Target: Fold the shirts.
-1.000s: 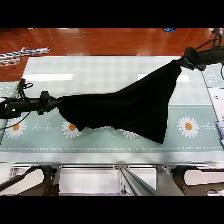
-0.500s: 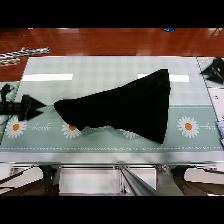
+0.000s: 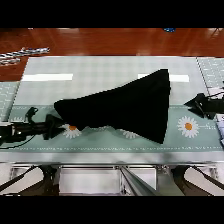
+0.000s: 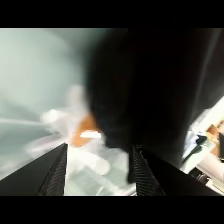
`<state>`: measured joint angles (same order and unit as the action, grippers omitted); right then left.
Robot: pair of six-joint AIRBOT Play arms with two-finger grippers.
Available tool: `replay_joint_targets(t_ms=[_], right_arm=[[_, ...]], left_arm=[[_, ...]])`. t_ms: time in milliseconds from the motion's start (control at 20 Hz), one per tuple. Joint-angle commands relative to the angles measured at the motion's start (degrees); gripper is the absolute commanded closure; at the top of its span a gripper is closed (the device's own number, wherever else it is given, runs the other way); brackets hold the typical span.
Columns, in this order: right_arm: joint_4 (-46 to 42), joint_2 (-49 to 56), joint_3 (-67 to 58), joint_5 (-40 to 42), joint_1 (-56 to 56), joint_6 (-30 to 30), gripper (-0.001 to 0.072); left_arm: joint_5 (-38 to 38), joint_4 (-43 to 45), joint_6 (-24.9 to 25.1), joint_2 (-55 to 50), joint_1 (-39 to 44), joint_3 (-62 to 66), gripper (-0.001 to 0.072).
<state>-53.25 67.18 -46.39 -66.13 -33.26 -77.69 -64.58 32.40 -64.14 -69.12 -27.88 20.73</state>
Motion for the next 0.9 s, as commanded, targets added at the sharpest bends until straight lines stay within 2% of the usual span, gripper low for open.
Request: replay_joint_targets(t_ms=[0,150,200,250,300,450,650,850], right_arm=[[1.66,-1.09,2.73,-1.03,-0.09,2.21,0.0307],[0.87,-1.09,2.73,-2.03,-0.09,2.60,0.0307],[0.04,-1.09,2.73,-2.47,-0.09,2.60,0.0307],[-1.27,-1.09,2.73,-2.99,-0.09,2.56,0.0308],[-2.60,-1.09,2.93,-4.24,-0.09,2.56,0.0308],[-2.54,-1.09,5.95,-9.77,-0.07,2.73,0.0308],[-0.94,-0.48,10.99,-8.37,0.94,2.40,0.0307],[-2.38,2.78,11.65,-8.17,10.47,1.64,0.0308]], left_arm=[[11.19,-7.37,1.09,0.00,7.61,-2.05,0.0201],[18.38,-13.62,1.07,-0.61,13.18,-1.73,0.0217],[19.19,-13.60,0.90,-1.03,14.45,-1.25,0.0319],[19.06,-13.60,0.92,-1.53,15.19,-0.66,0.0523],[18.73,-13.51,1.62,-1.66,15.56,-0.13,0.0692],[17.42,-13.53,1.95,-1.62,15.65,1.55,0.0688],[16.46,-13.49,1.95,-1.60,15.65,2.25,0.0688],[16.02,-13.35,1.95,-1.60,15.65,2.23,0.0688]])
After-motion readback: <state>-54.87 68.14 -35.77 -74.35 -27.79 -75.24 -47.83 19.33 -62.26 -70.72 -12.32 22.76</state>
